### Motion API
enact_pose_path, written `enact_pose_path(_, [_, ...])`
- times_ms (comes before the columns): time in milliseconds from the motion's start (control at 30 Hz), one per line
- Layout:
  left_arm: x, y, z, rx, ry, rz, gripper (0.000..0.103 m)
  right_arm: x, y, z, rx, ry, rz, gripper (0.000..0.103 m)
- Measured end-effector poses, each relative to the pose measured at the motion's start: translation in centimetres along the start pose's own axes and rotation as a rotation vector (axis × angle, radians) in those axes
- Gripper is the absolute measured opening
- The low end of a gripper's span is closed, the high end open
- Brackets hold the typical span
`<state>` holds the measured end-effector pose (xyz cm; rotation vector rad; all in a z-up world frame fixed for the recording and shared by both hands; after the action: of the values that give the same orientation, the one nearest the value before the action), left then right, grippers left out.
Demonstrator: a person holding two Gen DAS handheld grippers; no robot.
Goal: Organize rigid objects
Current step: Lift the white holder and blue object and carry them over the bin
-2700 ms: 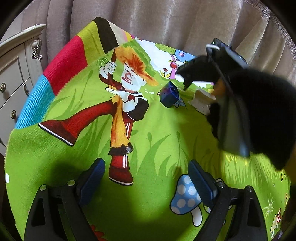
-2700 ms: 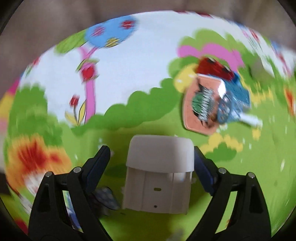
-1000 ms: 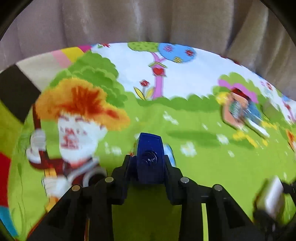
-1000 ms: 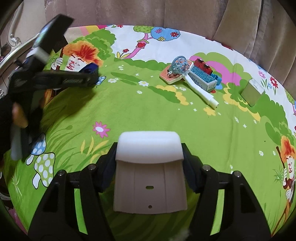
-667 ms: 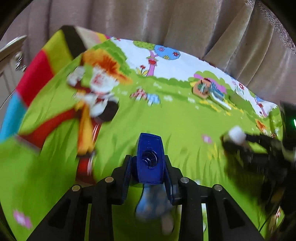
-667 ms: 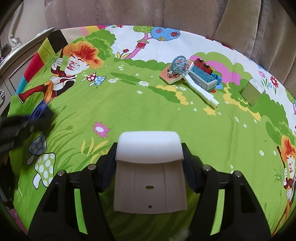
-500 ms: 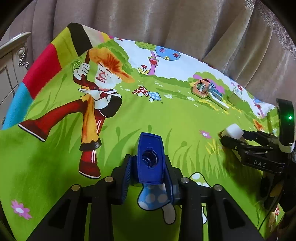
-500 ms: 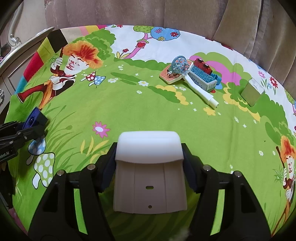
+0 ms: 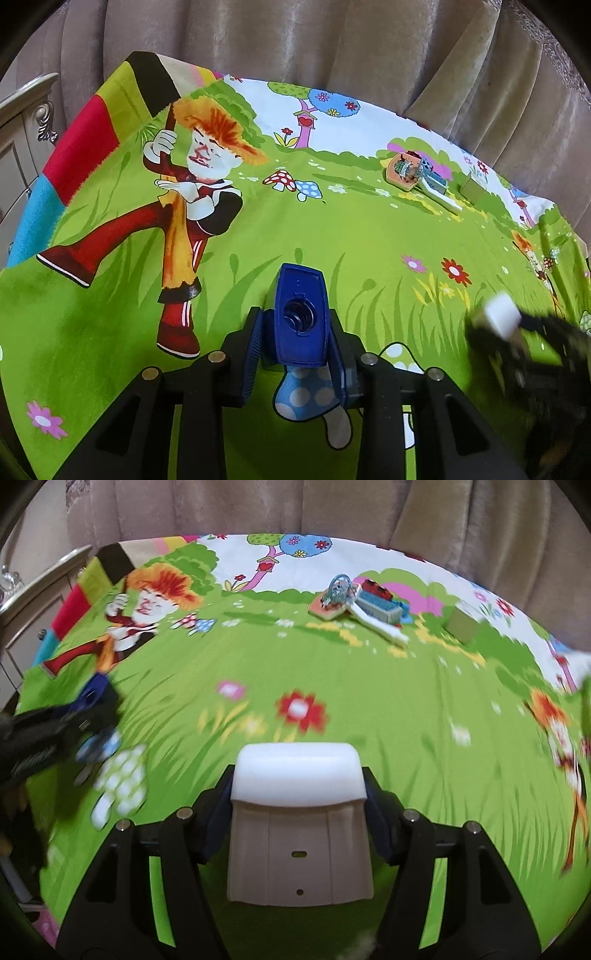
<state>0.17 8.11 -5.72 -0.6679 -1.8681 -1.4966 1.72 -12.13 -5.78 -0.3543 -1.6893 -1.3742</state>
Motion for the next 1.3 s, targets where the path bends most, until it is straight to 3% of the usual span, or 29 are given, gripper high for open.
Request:
enact_pose_path(267, [0.4,-0.3,0.2,-0.002,0.047,-0.001,0.034,4.0,-2.6,-0.1,-0.069,0.017,-0.049,0.067])
enact_pose_path(367, [1.9,-1.4,-0.6,0.033,0.019,-0.004,0.033,5.8,-2.5,-0.7,-0.089,0.010,-0.096,0.067])
enact_pose_path(767, [13.2,1.0,-8.5,-0.169,0.018,-0.318,0.033,16.3,-0.9,-2.3,-0.078,-0.067,-0.385,0.067])
enact_pose_path(1300, [20.7,0.7,-14.8,-0.285,-0.039,-0.477,0.033,26.0,-2.1,-3.9,-0.046,-0.171,-0.590,0.067])
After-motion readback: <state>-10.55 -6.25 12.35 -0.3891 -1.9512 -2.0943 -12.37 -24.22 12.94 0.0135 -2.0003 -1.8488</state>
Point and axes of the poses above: each gripper's, at about its wrist camera, not at the fingertips, and x roughly against the way its jaws point, z to its left, y to its top, the point moved 8 cm from there along -x, roughly the way its jaws point, and after that the axes turned 1 degree about -x, right-handed, at the moved point
